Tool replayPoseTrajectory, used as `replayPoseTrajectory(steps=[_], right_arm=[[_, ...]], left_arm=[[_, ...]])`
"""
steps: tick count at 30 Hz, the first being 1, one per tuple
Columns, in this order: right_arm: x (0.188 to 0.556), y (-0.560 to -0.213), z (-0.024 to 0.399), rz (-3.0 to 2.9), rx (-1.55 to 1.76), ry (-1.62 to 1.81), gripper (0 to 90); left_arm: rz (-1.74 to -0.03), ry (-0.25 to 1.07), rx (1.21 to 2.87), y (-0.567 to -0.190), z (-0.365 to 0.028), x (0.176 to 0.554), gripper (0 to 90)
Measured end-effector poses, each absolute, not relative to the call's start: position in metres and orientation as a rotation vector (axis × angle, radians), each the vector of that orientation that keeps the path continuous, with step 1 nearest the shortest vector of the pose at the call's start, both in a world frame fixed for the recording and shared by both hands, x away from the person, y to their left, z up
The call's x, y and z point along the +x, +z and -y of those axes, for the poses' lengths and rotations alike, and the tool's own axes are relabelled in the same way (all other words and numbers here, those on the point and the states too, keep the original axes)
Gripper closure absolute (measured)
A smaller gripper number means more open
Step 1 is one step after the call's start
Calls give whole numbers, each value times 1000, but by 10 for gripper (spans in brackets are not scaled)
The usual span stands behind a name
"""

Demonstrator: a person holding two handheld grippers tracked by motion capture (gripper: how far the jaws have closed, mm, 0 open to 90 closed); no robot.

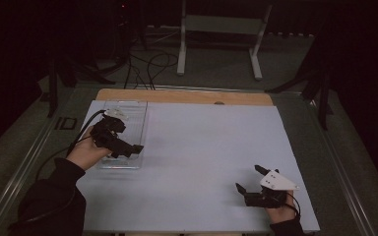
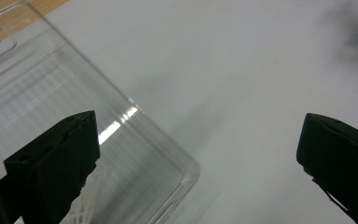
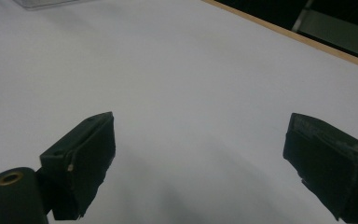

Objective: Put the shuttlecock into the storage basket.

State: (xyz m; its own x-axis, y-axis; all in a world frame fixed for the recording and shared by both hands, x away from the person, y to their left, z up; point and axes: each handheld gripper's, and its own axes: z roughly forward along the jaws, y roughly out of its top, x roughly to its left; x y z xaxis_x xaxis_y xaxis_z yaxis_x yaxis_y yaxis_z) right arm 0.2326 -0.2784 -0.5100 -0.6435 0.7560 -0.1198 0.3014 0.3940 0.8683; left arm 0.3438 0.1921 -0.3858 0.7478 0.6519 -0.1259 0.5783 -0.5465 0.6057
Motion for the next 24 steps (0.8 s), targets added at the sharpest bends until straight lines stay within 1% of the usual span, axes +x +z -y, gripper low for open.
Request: replayPoseTrajectory(steps=[2,8,24], right_arm=[[232,-510,279,-2150,902,1186,90],[232,-510,279,-2151,901,1185,90],[232,-510,278,-2153,899,1186,90]], left_arm=[[-894,133,2305,-386,-189,343,3],[-805,147,2335,-388,-175,338,4],[-674,111,2376,-390,-145,329,4]])
